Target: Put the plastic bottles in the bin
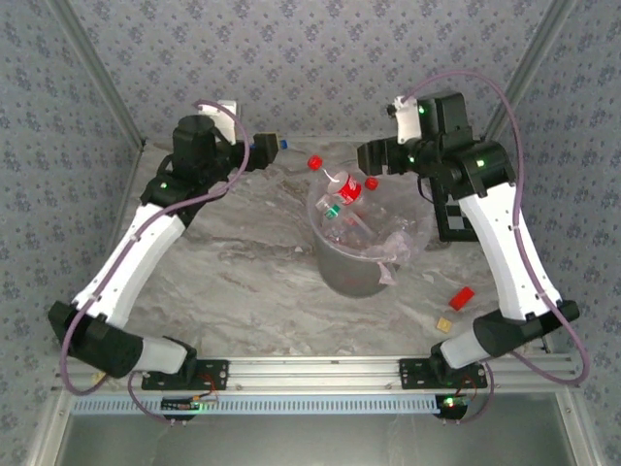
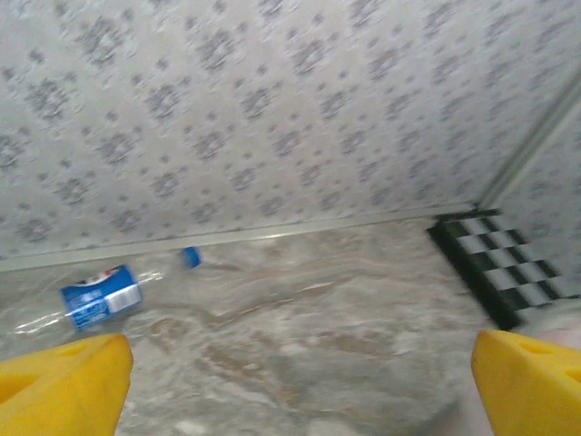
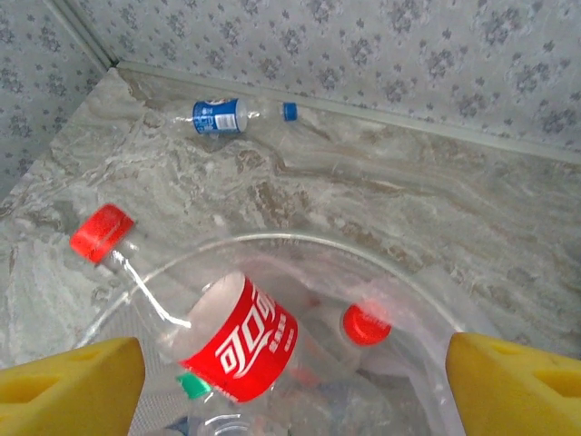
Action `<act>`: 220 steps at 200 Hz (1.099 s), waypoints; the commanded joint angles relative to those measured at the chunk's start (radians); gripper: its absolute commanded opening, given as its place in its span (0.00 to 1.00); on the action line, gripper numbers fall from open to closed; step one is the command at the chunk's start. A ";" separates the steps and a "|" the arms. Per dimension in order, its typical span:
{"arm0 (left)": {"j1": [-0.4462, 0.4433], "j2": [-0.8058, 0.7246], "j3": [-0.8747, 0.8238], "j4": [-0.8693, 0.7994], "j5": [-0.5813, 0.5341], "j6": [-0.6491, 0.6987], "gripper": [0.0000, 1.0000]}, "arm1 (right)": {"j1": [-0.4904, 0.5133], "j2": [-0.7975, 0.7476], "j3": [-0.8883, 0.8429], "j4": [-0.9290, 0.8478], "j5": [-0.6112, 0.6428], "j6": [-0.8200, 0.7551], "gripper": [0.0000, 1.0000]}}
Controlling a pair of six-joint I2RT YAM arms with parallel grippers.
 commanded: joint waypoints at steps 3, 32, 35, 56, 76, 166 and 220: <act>0.050 0.133 -0.028 0.055 0.047 0.113 0.96 | -0.020 -0.084 -0.122 0.049 -0.045 0.053 0.87; 0.116 0.322 0.049 0.070 0.034 0.164 1.00 | -0.053 -0.191 -0.258 0.083 -0.056 0.094 0.87; 0.123 0.344 0.061 0.071 0.033 0.165 1.00 | -0.058 -0.202 -0.270 0.085 -0.058 0.098 0.86; 0.166 0.490 0.157 0.072 0.012 0.182 1.00 | -0.082 -0.271 -0.346 0.087 -0.069 0.121 0.86; 0.194 0.615 0.254 0.074 -0.064 0.202 1.00 | -0.106 -0.325 -0.403 0.077 -0.078 0.137 0.86; 0.258 1.256 1.166 -0.499 -0.016 0.316 1.00 | -0.144 -0.416 -0.495 0.005 -0.051 0.161 0.85; 0.261 1.228 1.059 -0.574 0.060 0.412 1.00 | -0.149 -0.421 -0.500 0.017 -0.050 0.158 0.85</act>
